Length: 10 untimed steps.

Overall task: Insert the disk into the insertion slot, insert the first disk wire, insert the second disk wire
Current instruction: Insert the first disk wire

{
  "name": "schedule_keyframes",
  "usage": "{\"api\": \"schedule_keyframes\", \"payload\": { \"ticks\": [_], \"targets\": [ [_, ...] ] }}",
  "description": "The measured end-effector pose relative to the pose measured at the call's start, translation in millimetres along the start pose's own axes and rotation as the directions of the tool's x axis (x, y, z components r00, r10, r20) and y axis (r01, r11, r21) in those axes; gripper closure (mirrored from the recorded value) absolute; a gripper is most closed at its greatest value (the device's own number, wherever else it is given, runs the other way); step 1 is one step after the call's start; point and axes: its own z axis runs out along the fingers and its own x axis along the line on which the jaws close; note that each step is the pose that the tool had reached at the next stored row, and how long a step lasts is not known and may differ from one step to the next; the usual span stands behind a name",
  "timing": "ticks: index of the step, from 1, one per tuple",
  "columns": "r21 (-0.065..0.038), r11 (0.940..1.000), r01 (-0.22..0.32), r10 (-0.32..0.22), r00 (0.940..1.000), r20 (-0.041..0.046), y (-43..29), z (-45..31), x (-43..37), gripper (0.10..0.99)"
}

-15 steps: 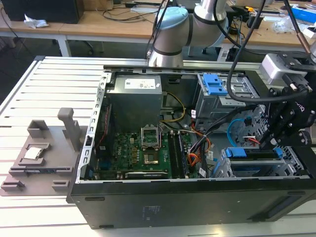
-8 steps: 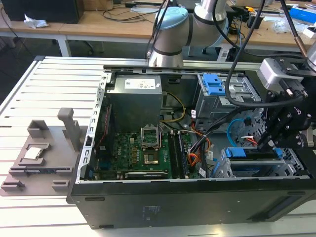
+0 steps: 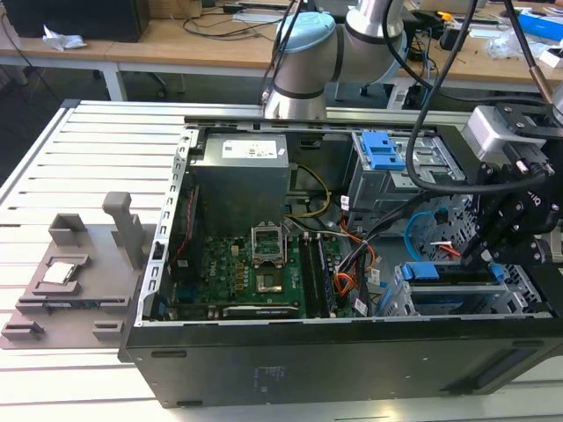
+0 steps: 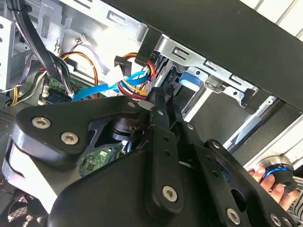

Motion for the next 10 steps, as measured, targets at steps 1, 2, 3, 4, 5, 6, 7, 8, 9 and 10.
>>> {"api": "schedule_keyframes", "payload": {
  "ticks": [1,2,3,4,5,6,7,8,9,10],
  "targets": [
    [0.0,1.0,0.0,0.0,1.0,0.001,0.0,0.1,0.2,0.906],
    [0.0,1.0,0.0,0.0,1.0,0.002,-0.1,0.2,0.5,0.906],
    [0.0,1.0,0.0,0.0,1.0,0.0029,-0.2,0.3,1.1,0.906],
    [0.0,1.0,0.001,-0.001,1.0,0.0042,-0.3,0.3,2.7,0.906],
    [0.0,1.0,0.001,-0.001,1.0,0.0043,-0.4,0.2,4.2,0.906],
    [0.0,1.0,0.001,-0.001,1.0,0.0042,-0.5,0.2,5.4,0.906],
    [0.0,1.0,0.0,0.0,1.0,0.0043,-0.4,0.2,6.8,0.906],
    [0.0,1.0,0.0,0.0,1.0,0.0052,-0.5,0.3,7.2,0.906],
    [0.0,1.0,0.001,-0.001,1.0,0.0081,-0.5,0.8,7.3,0.906],
    [0.0,1.0,0.001,-0.001,1.0,0.0092,-0.5,1.4,7.4,0.906]
  ]
}}
